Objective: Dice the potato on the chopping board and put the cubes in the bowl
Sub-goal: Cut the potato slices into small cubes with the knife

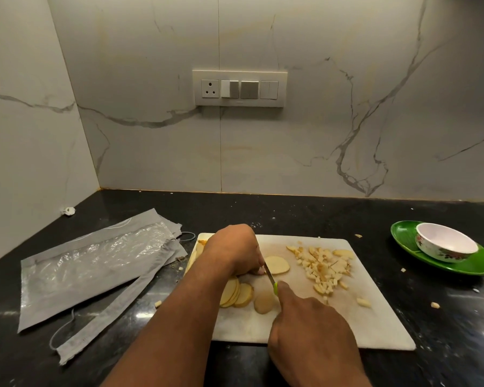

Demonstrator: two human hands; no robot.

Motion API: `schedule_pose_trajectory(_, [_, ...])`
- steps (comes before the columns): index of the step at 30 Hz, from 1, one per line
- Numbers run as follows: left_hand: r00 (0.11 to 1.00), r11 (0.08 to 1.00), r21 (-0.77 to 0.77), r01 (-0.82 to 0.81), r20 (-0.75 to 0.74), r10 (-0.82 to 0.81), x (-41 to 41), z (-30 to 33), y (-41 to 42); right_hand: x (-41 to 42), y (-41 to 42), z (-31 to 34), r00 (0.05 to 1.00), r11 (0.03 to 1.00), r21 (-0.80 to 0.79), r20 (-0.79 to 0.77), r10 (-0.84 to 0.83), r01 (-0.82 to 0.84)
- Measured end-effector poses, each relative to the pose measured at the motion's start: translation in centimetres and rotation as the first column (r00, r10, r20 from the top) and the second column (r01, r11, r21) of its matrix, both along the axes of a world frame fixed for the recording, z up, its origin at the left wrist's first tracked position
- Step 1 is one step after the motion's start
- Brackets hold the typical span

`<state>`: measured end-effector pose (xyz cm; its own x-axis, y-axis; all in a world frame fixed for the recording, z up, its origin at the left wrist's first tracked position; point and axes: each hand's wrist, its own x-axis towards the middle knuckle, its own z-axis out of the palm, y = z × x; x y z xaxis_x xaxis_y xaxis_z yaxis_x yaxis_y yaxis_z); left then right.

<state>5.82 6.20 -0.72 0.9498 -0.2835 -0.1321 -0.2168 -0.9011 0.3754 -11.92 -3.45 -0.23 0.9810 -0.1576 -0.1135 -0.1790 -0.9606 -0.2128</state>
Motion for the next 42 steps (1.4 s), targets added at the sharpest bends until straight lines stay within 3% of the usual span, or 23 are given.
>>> schedule_pose_trajectory(4, [1.0, 1.0, -0.004, 0.01, -0.023, -0.01, 0.1, 0.0, -0.1, -1.9, -1.0, 1.0, 0.973, 0.994, 0.088, -0.226, -0.039, 0.061])
schedule_pose_trajectory(6, [1.0, 1.0, 0.01, 0.021, -0.01, -0.021, -0.2, 0.3, 0.1, -2.7, -1.6, 1.9, 0.973, 0.981, 0.143, -0.21, -0.097, 0.128])
schedule_pose_trajectory(9, [0.998, 0.996, 0.063, 0.06, 0.01, -0.061, -1.1, 0.9, -0.1, -3.5, -2.8, 2.1, 0.996, 0.99, 0.112, 0.023, -0.084, 0.081])
schedule_pose_trajectory(13, [0.993, 0.987, 0.158, 0.043, 0.104, -0.06, -2.5, 1.3, -1.5, -3.2, -4.0, 0.2, 0.948, 0.987, 0.105, 0.283, -0.148, 0.123])
schedule_pose_trajectory(16, [0.986, 0.99, 0.144, 0.005, 0.163, -0.029, -3.1, 0.9, -2.5, -2.3, -4.9, -1.1, 0.911, 0.956, 0.234, 0.327, -0.251, 0.179])
schedule_pose_trajectory(21, [0.975, 0.992, 0.125, 0.011, 0.219, -0.038, -3.6, 0.0, -4.2, -1.7, -6.6, -3.0, 0.797, 0.83, 0.549, 0.456, -0.396, 0.099])
schedule_pose_trajectory(24, [0.975, 0.992, 0.118, 0.047, 0.211, -0.071, -3.6, -0.3, -4.4, -1.5, -7.2, -3.3, 0.805, 0.782, 0.62, 0.431, -0.408, 0.064])
schedule_pose_trajectory(31, [0.972, 0.975, 0.0, 0.22, 0.09, -0.219, -3.2, -0.1, -3.7, -1.4, -8.0, -3.8, 0.826, 0.747, 0.665, 0.424, -0.371, -0.005])
schedule_pose_trajectory(36, [0.932, 0.931, -0.055, 0.362, -0.02, -0.363, -3.1, 0.6, -2.0, -1.5, -8.2, -3.9, 0.836, 0.774, 0.633, 0.427, -0.345, -0.004])
schedule_pose_trajectory(39, [0.94, 0.936, -0.084, 0.341, 0.016, -0.341, -3.0, 1.0, -1.2, -1.6, -8.2, -3.7, 0.842, 0.777, 0.629, 0.417, -0.341, 0.003])
schedule_pose_trajectory(42, [0.969, 0.969, 0.054, 0.239, 0.052, -0.242, -3.1, 1.4, -0.9, -1.8, -8.0, -3.5, 0.866, 0.812, 0.583, 0.397, -0.304, 0.018])
